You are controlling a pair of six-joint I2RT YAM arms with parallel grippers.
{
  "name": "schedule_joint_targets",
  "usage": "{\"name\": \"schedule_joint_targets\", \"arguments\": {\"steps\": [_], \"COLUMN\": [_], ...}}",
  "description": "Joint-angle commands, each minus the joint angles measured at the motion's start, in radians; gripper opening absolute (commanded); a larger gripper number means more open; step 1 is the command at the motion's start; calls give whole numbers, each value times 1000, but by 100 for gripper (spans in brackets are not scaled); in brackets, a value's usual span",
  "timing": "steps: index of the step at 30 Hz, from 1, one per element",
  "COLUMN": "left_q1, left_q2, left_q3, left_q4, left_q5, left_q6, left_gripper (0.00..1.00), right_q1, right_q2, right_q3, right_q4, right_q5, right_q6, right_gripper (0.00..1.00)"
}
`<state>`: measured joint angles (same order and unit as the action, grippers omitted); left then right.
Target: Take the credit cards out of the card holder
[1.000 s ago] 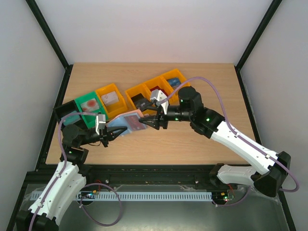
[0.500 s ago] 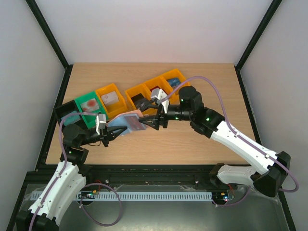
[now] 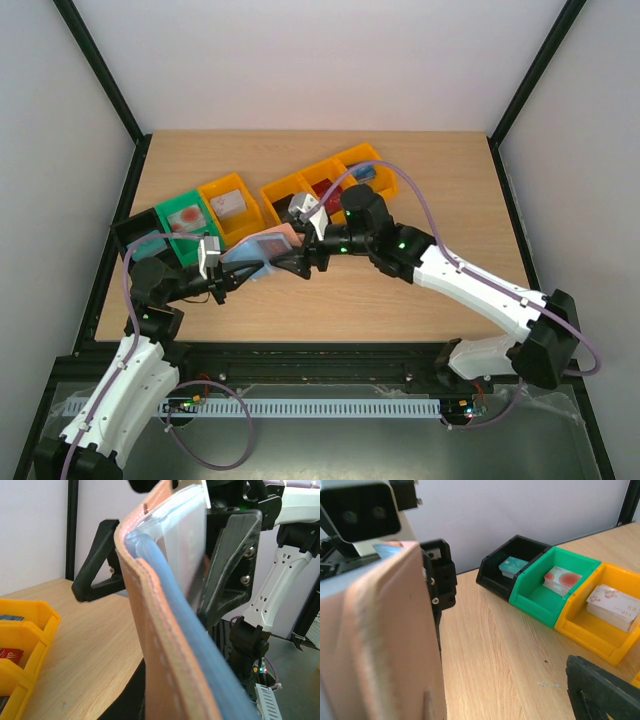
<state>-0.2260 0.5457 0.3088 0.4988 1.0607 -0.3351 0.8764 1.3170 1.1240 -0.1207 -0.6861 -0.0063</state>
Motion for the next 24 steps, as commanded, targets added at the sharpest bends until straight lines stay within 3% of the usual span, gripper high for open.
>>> {"name": "schedule_joint_targets", "arguments": {"steps": [1,6,24], "left_q1": [1,1,2], "left_q2": [-7,-11,-14], "left_q3": [17,12,16], "left_q4": [19,20,2], "left_q5": [-1,-2,1], "left_q6": [28,29,45], "left_gripper": [2,2,2], "right_q1": [-2,-57,-85], "right_q2": [-99,-167,-168], "right_q3": [-16,-54,-44], "right_q4": [38,46,29], "right_q5": [-21,-16,7], "right_q6": [-61,-48,-35], "right_gripper": [93,95,94]}}
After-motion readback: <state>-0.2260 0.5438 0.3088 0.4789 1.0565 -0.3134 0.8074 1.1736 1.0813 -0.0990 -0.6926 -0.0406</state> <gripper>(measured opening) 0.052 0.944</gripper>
